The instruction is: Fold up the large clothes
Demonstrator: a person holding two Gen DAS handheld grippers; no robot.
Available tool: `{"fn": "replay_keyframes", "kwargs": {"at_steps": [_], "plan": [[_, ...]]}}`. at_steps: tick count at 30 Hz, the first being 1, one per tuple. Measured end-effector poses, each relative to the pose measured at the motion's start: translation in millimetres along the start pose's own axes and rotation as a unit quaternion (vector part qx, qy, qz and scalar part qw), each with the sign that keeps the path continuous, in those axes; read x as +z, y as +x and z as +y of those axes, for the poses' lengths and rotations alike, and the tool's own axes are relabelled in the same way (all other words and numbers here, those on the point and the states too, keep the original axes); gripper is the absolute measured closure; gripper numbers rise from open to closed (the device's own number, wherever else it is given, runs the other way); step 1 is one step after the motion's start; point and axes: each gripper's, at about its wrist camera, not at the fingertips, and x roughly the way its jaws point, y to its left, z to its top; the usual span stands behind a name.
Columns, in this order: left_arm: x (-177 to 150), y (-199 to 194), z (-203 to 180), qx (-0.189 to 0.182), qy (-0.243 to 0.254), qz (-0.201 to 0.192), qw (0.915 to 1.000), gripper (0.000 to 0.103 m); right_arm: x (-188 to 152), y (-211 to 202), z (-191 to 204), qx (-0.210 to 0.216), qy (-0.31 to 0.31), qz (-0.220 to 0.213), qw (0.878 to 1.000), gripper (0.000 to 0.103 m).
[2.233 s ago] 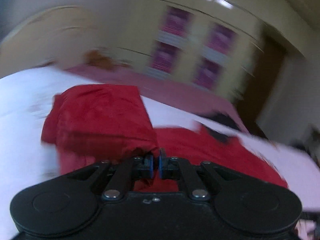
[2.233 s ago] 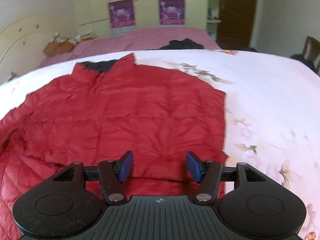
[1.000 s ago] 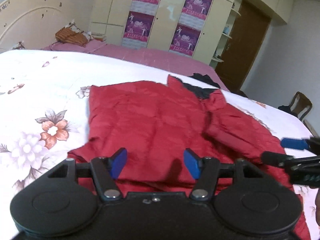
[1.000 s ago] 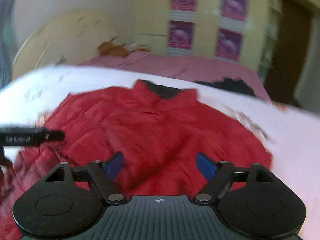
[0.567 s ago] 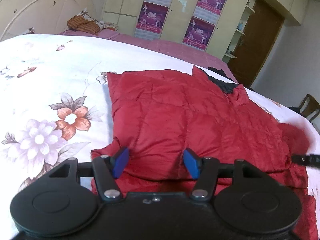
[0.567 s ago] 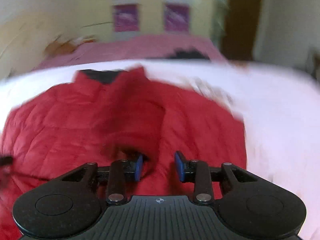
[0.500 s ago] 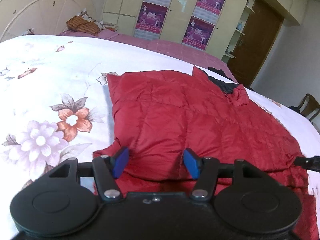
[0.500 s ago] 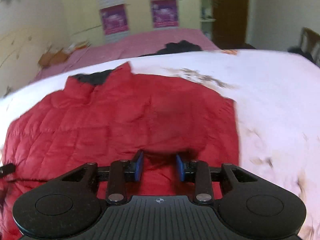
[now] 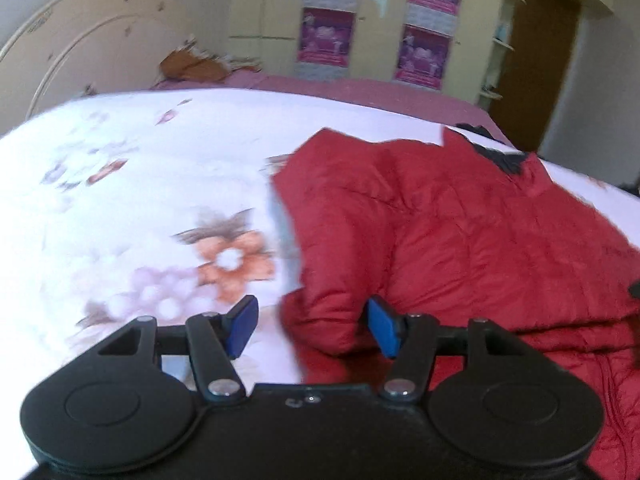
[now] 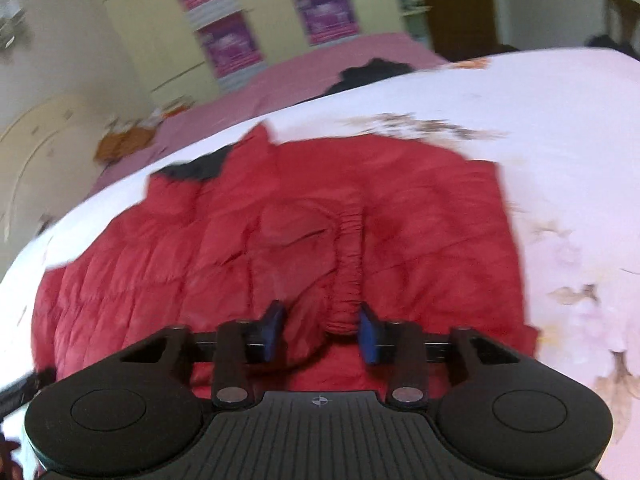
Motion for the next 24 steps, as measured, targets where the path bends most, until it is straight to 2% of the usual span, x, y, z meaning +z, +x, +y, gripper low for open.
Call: {"fn": "replay_keyframes", "kwargs": {"at_steps": [2,4,7,8,9,10,13,15,17,18,19,21,24], "plan": [[4,-13,10,-0.009,-0.028,-0.016,0.9994,0.046,-5,-5,1,-0.004,-0.005,-0.006,1.0,0.069],[10,-28,9,-0.024,-0.035,-0.041,0.9982,0.046,-6,-14,-5,-0.009,0.007,-0.014,1.0,0.069],[20,-38,-6,-0.077,-0.028,-0.066,0.9944,0.046,-1,-22,-13,-0.022,0.024,-0.027,0.999,0.067],[23,-35,-13,-0.097,-0.024,-0.064,0.9929,0.044,1,-21,-15,-0.026,0.027,-0.025,0.999,0.064],[25,-31,-20,-0.108,-0.018,-0.06,0.9921,0.043,2,-19,-15,-0.027,0.026,-0.024,0.999,0.049],[26,-24,-27,-0.109,-0.007,-0.054,0.9926,0.041,3,-17,-13,-0.031,0.02,-0.024,0.999,0.043],[20,9,-34,-0.076,0.004,-0.009,0.997,0.04,2,0,-9,-0.038,-0.006,-0.004,0.999,0.046],[11,28,-26,-0.088,-0.016,0.022,0.9957,0.04,-5,8,-12,-0.038,-0.012,0.012,0.999,0.055],[16,23,-27,-0.088,-0.009,0.026,0.9957,0.041,-8,2,-13,-0.037,-0.015,0.016,0.999,0.057],[20,17,-26,-0.089,-0.009,0.02,0.9958,0.041,-7,-6,-13,-0.033,-0.014,0.007,0.999,0.057],[23,8,-22,-0.095,-0.015,-0.003,0.9954,0.041,-4,-15,-13,-0.032,-0.012,-0.012,0.999,0.057],[34,2,-19,-0.099,-0.026,-0.032,0.9942,0.036,6,-27,-11,-0.04,-0.019,-0.046,0.998,0.056],[55,21,-28,-0.093,-0.012,-0.029,0.9951,0.034,27,-11,2,-0.035,-0.039,-0.052,0.997,0.056]]}}
